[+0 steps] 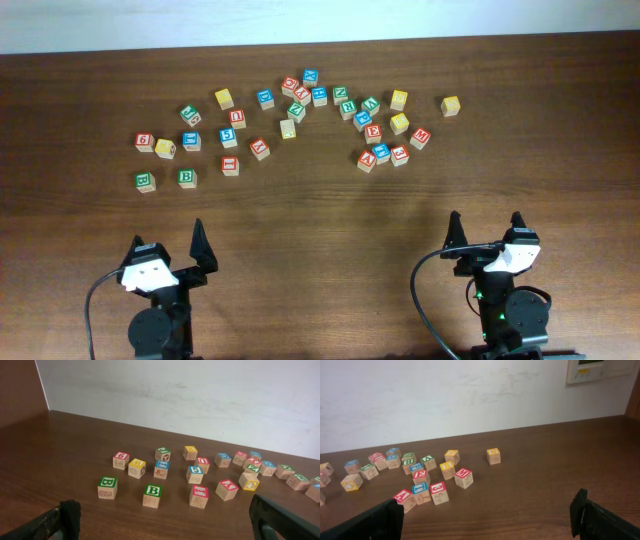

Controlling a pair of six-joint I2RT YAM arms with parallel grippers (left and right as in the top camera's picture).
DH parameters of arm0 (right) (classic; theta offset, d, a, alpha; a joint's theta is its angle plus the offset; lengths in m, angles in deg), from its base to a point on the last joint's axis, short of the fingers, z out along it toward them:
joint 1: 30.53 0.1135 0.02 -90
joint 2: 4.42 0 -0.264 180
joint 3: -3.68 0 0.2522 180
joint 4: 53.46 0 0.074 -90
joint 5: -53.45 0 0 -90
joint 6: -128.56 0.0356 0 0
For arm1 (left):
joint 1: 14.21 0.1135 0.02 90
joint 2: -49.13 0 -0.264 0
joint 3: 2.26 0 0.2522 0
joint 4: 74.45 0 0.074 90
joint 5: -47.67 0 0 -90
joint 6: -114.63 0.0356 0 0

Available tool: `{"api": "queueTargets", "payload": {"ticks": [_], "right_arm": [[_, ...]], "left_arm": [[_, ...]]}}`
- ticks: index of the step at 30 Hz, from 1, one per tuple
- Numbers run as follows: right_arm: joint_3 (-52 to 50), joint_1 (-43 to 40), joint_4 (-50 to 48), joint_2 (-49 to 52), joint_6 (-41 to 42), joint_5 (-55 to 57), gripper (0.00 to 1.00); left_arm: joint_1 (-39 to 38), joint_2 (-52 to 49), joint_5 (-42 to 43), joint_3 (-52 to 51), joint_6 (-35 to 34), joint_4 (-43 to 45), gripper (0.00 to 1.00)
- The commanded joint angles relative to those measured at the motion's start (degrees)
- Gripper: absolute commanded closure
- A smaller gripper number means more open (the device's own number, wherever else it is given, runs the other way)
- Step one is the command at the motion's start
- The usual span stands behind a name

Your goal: Spell out ICRA

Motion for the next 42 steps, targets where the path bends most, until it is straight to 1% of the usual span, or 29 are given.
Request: {"api": "queueTargets", "payload": {"ticks": [1,22,26,31,33,36,39,40,42], "right_arm": [[-0.28,-0.48,0.48,-0.44,-0.39,0.52,0.02],[-0.28,-0.48,0.46,-0.44,-0.39,0.52,0.02],[-0.28,-0.48,0.48,-0.44,-0.39,0.52,0.02],[-0.28,-0.48,0.46,-0.44,-0.39,0.52,0.02],[-0.28,-0.48,0.46,-0.44,-0.39,0.52,0.02],[-0.28,-0.48,0.46,-0.44,-0.39,0.52,0.02],[-0.28,-0.48,0.46,-0.44,-0.39,0.52,0.02],[-0.28,-0.48,0.46,-0.44,-0.39,0.52,0.02],[-0.28,-0.48,0.48,-0.44,-0.39,0.52,0.02]], "left_arm": [[-0.24,0.02,-0.63,-0.17,0.94,-0.09,0.01],[-0.24,0.02,-0.63,-0.17,0.94,-0.09,0.01],[-0.17,0.02,-2.36,-0.15,0.94,3.65,0.01],[-0.17,0.02,-2.16,-0.17,0.94,-0.04,0.01],[-0.17,0.02,-2.36,-0.17,0.94,1.31,0.01],[-0.17,0.02,2.6,-0.11,0.92,4.55,0.01],[-0.17,0.02,10.91,1.16,0.92,9.31,0.01],[-0.17,0.02,14.43,3.15,0.92,10.05,0.01],[-0.17,0.0,16.37,7.74,0.9,8.41,0.01]]}}
